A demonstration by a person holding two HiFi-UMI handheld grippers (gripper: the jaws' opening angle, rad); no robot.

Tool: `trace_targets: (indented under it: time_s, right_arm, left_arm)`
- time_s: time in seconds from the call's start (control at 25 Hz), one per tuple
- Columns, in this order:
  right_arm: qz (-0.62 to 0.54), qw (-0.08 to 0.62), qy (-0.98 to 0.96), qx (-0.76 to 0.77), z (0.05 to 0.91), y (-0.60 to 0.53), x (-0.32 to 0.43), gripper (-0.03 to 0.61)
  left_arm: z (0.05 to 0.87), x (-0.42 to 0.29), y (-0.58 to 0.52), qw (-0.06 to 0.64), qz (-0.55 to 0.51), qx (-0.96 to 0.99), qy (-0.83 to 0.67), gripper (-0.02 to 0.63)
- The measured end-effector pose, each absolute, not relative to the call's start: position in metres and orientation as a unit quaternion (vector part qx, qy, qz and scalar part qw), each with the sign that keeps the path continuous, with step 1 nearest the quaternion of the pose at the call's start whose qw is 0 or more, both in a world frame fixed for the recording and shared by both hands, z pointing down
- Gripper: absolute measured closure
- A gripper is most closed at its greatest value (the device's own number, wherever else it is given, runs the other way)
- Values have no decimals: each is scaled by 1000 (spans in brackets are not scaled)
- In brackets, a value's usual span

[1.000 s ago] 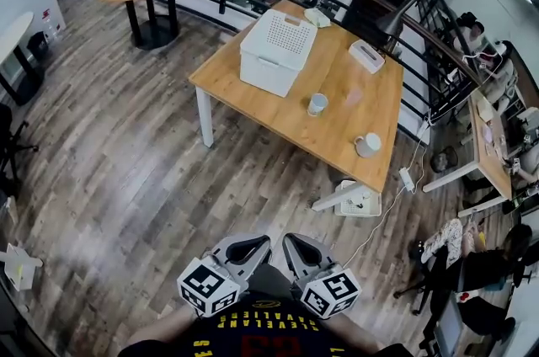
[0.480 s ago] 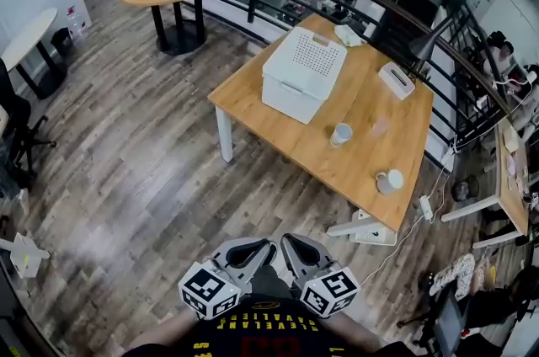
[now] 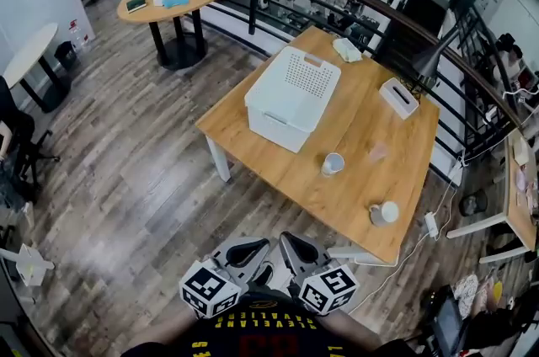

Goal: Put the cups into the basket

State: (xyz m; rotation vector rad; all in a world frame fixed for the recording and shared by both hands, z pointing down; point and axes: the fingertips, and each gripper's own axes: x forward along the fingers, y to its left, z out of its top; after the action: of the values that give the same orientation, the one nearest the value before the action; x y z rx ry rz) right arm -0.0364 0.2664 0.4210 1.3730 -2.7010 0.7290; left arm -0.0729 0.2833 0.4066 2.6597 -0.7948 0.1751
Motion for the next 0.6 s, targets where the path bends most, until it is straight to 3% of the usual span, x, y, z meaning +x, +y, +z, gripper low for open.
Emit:
trace_targets:
  time_s: [0.6]
  right_arm:
    - [264,-44,-829,491,427,221,44,563]
  left_arm:
    - [407,4,240,153,115,957,-220,601]
